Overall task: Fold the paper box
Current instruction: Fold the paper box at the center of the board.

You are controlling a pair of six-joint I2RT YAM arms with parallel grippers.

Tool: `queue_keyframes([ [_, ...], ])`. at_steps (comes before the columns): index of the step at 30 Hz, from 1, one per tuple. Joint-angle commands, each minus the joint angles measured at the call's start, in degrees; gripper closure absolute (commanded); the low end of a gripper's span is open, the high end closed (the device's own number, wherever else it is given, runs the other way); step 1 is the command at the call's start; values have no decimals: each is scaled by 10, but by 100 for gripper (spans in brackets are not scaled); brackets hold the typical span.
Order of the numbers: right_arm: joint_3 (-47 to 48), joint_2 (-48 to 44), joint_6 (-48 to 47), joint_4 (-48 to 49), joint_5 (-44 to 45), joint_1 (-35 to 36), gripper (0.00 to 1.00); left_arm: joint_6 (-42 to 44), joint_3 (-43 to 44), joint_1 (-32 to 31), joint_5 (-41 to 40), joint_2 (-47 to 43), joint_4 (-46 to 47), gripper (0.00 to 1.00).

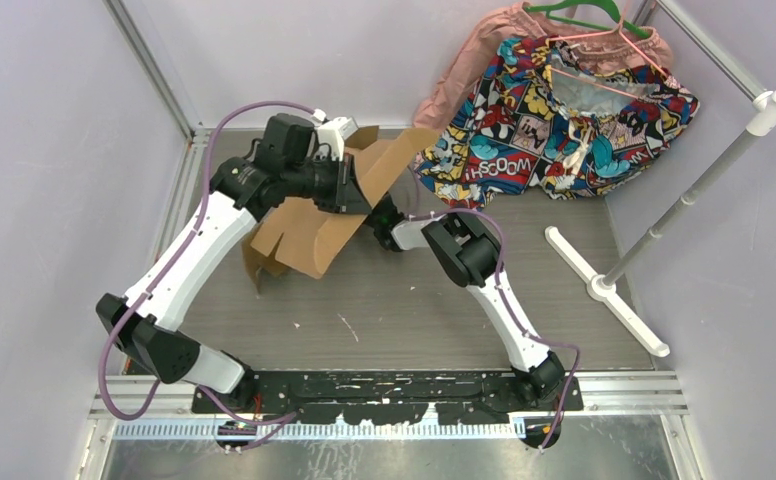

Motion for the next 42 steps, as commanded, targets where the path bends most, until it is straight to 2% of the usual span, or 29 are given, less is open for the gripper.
queue_keyframes([
  [1,-24,-20,-5,19,29,-3,55,9,-23,6,25,-12,22,93],
  [8,-62,-45,-18,39,26,-4,51,-2,-65,31,29,-26,44,93],
  [29,-168,-98,-14,143,18,-21,47,-8,-68,31,32,-25,52,93],
  [36,-256,-156,-19,182,5,-63,47,-7,-63,31,31,-26,47,93],
  [42,-300,-203,-19,178,-17,-114,52,-8,-60,32,32,-27,46,93],
])
